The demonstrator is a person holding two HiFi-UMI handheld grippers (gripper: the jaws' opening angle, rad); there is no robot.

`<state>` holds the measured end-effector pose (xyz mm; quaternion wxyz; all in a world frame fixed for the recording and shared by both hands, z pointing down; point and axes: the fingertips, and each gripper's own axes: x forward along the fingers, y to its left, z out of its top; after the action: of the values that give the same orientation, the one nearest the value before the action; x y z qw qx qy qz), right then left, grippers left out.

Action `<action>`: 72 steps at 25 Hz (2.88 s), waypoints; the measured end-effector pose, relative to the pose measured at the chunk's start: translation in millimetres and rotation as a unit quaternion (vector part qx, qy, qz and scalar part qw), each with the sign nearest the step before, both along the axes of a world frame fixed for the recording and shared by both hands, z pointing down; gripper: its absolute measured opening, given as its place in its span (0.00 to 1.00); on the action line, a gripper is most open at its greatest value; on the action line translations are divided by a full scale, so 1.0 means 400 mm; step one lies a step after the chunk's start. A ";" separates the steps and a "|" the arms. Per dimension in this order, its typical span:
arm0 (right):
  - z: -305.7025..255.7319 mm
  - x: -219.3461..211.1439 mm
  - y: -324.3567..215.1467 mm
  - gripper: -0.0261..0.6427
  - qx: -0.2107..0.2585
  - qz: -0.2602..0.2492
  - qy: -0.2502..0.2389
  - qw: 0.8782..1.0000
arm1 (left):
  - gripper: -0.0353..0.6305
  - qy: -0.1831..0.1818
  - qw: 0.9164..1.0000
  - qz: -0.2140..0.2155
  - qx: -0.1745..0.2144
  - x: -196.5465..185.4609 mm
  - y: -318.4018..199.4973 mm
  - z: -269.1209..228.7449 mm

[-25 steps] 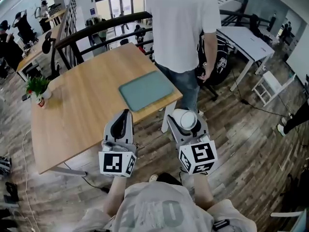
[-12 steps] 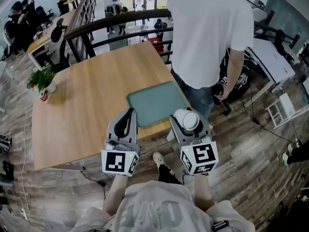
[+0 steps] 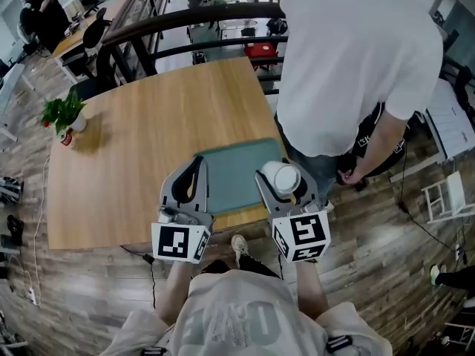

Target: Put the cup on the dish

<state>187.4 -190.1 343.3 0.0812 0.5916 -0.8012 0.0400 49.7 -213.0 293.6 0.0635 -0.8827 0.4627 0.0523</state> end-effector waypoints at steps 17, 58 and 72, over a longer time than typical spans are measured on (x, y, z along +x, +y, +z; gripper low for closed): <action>0.214 -0.200 -0.308 0.42 -0.088 -0.101 0.024 0.991 | 0.07 -0.026 0.998 -0.036 -0.047 -0.100 -0.275 0.088; 0.719 -0.425 -0.425 0.44 -0.256 -0.183 0.082 0.946 | 0.07 -0.026 0.990 -0.092 -0.105 -0.277 -0.369 0.225; 0.204 -0.424 -0.410 0.46 -0.063 -0.225 -0.128 0.964 | 0.07 -0.007 0.995 -0.085 -0.051 -0.254 -0.320 0.131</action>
<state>17.7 -354.1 424.9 0.0222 0.3795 -0.9133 0.1464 -51.8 -340.9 346.2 0.0259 -0.8424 0.5379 0.0164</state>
